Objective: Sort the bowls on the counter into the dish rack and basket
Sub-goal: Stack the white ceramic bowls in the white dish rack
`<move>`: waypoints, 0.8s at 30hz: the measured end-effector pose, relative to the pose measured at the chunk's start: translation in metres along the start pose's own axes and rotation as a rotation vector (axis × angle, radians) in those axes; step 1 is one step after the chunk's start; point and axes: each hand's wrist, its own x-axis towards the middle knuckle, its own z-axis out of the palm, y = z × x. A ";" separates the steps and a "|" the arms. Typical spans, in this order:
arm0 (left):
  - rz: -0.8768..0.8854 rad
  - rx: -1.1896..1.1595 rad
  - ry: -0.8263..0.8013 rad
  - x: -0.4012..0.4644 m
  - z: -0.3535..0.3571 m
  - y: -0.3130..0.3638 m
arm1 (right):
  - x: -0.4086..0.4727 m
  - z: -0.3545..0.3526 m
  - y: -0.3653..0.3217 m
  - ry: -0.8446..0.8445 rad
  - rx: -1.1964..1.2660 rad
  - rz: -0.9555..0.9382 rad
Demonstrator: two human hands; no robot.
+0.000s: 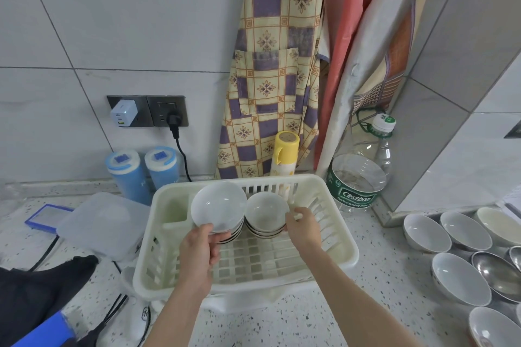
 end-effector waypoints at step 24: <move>-0.177 0.210 -0.367 0.006 0.052 -0.021 | -0.027 -0.042 -0.011 -0.093 0.193 -0.142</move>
